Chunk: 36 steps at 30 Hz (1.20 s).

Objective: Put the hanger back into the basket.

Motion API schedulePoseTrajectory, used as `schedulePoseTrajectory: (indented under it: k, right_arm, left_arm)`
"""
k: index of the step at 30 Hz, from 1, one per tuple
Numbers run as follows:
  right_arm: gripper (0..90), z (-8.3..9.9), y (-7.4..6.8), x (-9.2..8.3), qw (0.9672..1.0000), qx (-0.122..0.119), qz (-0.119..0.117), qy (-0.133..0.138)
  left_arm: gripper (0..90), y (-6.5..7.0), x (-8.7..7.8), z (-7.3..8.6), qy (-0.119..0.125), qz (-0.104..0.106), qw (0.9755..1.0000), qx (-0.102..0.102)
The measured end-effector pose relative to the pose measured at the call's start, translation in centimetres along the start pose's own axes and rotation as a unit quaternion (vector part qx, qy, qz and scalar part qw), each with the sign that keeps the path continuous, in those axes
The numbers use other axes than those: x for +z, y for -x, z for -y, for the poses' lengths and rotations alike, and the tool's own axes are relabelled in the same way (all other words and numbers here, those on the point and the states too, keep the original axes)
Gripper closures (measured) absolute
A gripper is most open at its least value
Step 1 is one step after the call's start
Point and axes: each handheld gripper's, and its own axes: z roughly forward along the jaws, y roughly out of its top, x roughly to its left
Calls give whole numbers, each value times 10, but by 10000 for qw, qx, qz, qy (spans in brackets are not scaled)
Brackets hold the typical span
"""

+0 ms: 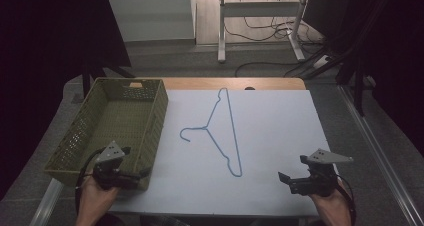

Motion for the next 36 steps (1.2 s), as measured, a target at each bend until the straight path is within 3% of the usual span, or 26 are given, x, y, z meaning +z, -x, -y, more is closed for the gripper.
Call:
schedulePoseTrajectory:
  k: [5,20,26,32,36]
  right_arm:
    - [3,-1,-1,1,10000,-43,16,-19]
    - [0,-4,-10,7,9999,-11,36,-104]
    - [0,-14,-15,10,9997,-80,175,-153]
    - [0,-25,-16,9,9999,-32,73,-140]
    - [0,-33,-17,9,9998,-99,85,-139]
  left_arm:
    - [0,-4,0,1,110,147,9998,-67]
    - [0,-3,0,0,170,177,9997,10]
    - [0,2,-1,-8,249,184,9994,138]
    - [0,11,-1,-23,374,211,9987,262]
    - [0,18,-1,-36,523,281,9981,179]
